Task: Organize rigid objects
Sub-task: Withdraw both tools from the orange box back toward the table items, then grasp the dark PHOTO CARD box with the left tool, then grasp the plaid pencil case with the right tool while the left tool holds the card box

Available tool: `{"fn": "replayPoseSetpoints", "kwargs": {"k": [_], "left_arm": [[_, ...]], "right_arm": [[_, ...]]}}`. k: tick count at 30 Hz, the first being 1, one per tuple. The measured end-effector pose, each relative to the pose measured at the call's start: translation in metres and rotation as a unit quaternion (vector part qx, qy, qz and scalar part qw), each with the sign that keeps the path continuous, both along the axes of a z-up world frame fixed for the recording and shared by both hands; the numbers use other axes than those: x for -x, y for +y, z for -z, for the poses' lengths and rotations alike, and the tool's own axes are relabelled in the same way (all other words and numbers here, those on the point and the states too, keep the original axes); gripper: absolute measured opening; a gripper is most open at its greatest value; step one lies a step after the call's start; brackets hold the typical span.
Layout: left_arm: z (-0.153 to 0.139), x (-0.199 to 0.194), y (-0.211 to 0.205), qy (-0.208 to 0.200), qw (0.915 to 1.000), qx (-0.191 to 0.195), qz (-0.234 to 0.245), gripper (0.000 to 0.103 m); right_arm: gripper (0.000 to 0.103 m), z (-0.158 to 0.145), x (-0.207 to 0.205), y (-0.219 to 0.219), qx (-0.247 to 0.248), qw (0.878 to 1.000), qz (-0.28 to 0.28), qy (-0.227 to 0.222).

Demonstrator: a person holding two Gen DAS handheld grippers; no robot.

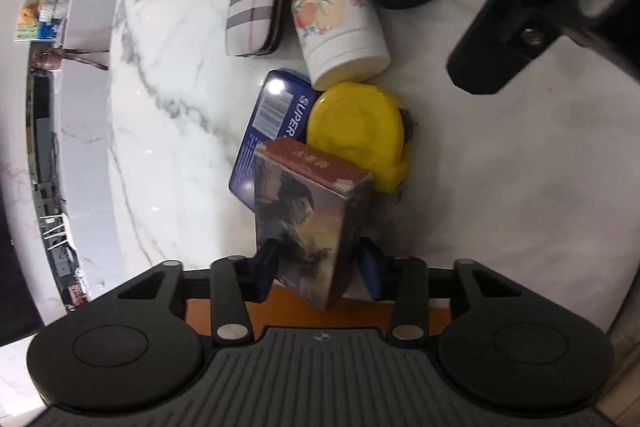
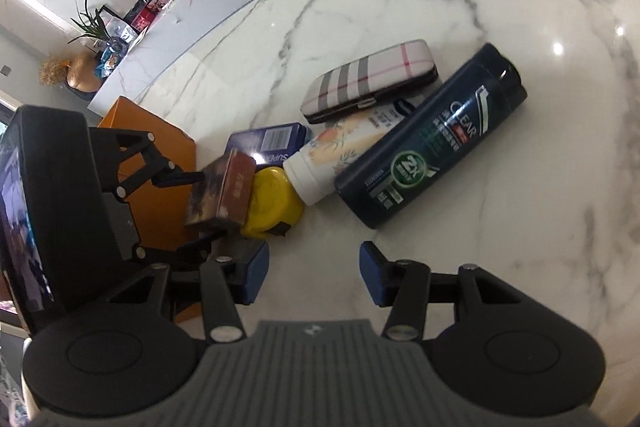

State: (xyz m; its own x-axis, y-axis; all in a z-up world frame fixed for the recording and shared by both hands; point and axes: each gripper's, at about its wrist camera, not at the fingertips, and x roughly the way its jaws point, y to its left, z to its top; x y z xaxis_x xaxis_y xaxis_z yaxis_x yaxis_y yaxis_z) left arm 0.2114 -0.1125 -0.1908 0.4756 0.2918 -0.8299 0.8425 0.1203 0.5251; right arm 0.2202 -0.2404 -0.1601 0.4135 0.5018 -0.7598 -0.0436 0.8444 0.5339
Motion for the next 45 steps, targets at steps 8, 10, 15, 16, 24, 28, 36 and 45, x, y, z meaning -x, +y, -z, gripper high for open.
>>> {"fn": "replayPoseSetpoints", "kwargs": {"k": [8,10,15,16,24,28,36,45], "left_arm": [[-0.039,-0.019,0.008,-0.020,0.9898,0.106,-0.093,0.026],[-0.055,-0.028,0.008,-0.008,0.9752,0.161,-0.151,0.025],[-0.087,-0.050,0.024,0.015,0.9177,0.279,-0.283,0.025],[-0.090,-0.055,0.029,0.023,0.9047,0.297,-0.304,0.025],[-0.090,-0.070,0.060,0.053,0.8443,0.346,-0.406,0.025],[-0.091,-0.074,0.070,0.059,0.8322,0.348,-0.428,0.025],[-0.079,-0.087,0.067,0.062,0.8288,0.348,-0.434,0.027],[-0.075,-0.087,0.067,0.052,0.8277,0.357,-0.430,0.025]], "right_arm": [[0.052,0.003,0.000,-0.001,-0.008,1.000,0.000,0.000],[0.052,0.002,0.001,-0.002,-0.010,1.000,0.003,-0.001],[0.052,0.000,0.004,-0.005,-0.013,1.000,0.006,-0.007],[0.052,0.000,0.004,-0.005,-0.014,1.000,0.005,-0.008],[0.050,-0.018,-0.015,0.003,0.036,0.998,-0.036,-0.036],[0.050,-0.023,-0.040,0.003,0.084,0.993,-0.068,-0.057],[0.061,-0.021,-0.087,0.025,0.211,0.947,-0.210,-0.116],[0.070,-0.011,-0.114,0.051,0.290,0.889,-0.326,-0.139]]}}
